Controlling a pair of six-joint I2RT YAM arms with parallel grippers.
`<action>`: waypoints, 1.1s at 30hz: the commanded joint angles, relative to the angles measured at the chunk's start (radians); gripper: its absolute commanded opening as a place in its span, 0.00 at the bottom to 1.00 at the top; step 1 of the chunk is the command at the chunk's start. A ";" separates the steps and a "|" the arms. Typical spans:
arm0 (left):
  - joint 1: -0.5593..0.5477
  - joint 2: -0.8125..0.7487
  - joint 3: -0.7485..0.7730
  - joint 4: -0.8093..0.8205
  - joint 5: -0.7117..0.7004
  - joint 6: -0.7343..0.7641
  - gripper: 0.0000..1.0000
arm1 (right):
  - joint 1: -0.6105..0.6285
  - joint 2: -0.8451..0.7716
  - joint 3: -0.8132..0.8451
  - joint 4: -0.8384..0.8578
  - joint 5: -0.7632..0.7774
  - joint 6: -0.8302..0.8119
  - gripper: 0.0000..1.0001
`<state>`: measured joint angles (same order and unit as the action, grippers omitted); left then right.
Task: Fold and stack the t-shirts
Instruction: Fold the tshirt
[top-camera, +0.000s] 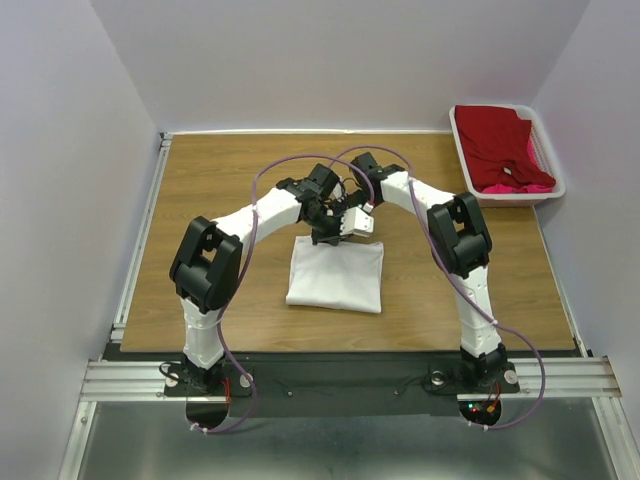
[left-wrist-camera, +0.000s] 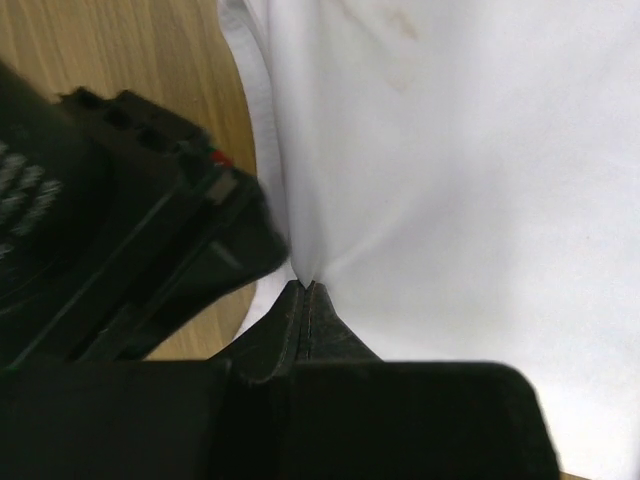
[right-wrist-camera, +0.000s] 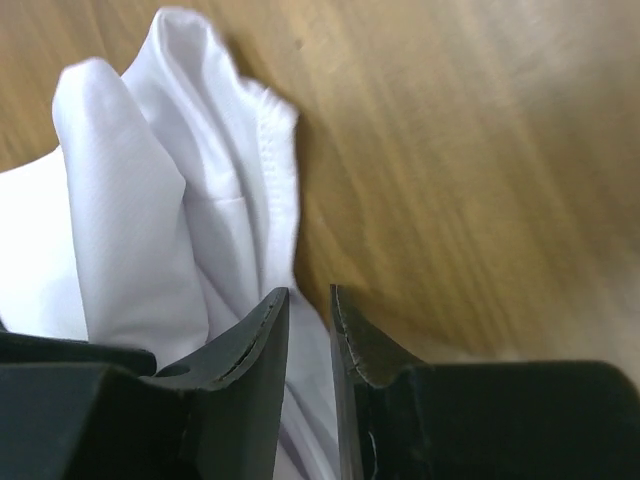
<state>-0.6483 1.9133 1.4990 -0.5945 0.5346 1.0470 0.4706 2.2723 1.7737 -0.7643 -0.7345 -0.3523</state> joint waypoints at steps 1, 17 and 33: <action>-0.004 -0.080 -0.023 -0.007 0.022 0.016 0.00 | 0.003 -0.030 0.084 0.011 0.087 -0.019 0.28; -0.005 -0.071 0.049 -0.025 -0.028 0.033 0.00 | 0.003 0.113 0.001 0.011 -0.080 -0.011 0.06; 0.033 0.036 0.104 -0.002 -0.048 0.091 0.00 | 0.002 0.101 0.012 0.011 -0.034 -0.030 0.05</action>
<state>-0.6197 1.9446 1.5909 -0.6163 0.4866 1.1126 0.4660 2.3390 1.7828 -0.7464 -0.8684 -0.3458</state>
